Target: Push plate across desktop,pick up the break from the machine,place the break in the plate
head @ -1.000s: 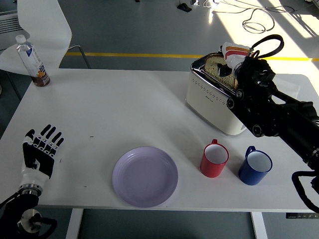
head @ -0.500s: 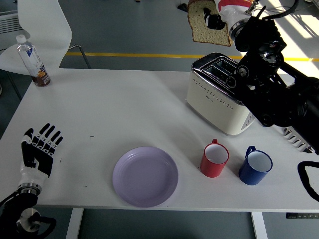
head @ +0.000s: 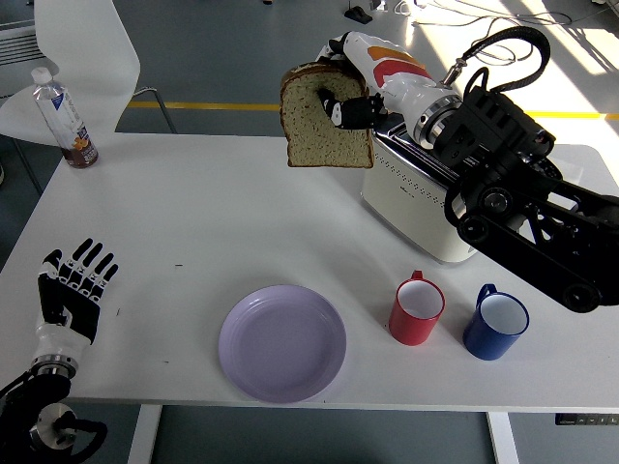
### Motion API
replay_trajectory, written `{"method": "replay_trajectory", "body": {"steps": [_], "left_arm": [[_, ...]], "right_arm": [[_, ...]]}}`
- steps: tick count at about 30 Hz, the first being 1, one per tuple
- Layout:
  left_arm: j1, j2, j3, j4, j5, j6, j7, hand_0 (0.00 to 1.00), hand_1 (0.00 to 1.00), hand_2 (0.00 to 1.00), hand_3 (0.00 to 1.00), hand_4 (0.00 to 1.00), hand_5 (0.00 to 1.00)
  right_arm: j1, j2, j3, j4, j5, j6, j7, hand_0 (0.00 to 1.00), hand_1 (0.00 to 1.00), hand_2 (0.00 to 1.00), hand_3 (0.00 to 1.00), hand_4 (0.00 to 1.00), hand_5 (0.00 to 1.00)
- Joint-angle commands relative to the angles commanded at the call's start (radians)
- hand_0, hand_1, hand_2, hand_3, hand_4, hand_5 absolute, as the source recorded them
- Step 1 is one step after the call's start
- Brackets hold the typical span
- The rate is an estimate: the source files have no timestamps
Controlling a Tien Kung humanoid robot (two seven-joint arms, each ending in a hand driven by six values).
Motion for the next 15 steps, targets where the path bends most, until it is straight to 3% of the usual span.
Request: {"method": "replay_trajectory", "body": {"steps": [4, 7, 15], "left_arm": [[0.001, 0.0, -0.003, 0.0, 0.004, 0.001, 0.001, 0.797, 0.78, 0.815, 0.737, 0.533, 0.998], [0.01, 0.0, -0.005, 0.001, 0.009, 0.003, 0.003, 0.797, 0.78, 0.815, 0.737, 0.533, 0.998], [0.011, 0.0, -0.008, -0.002, 0.008, 0.002, 0.001, 0.798, 0.78, 0.815, 0.737, 0.533, 0.998]], "right_arm": [[-0.021, -0.006, -0.122, 0.018, 0.167, -0.002, 0.007, 0.387, 0.372, 0.411, 0.501, 0.297, 0.029], [-0.06, 0.018, -0.199, 0.004, 0.263, -0.014, 0.016, 0.387, 0.372, 0.411, 0.501, 0.297, 0.029], [-0.097, 0.045, -0.296, -0.012, 0.332, -0.014, 0.033, 0.386, 0.373, 0.411, 0.504, 0.304, 0.028]]}}
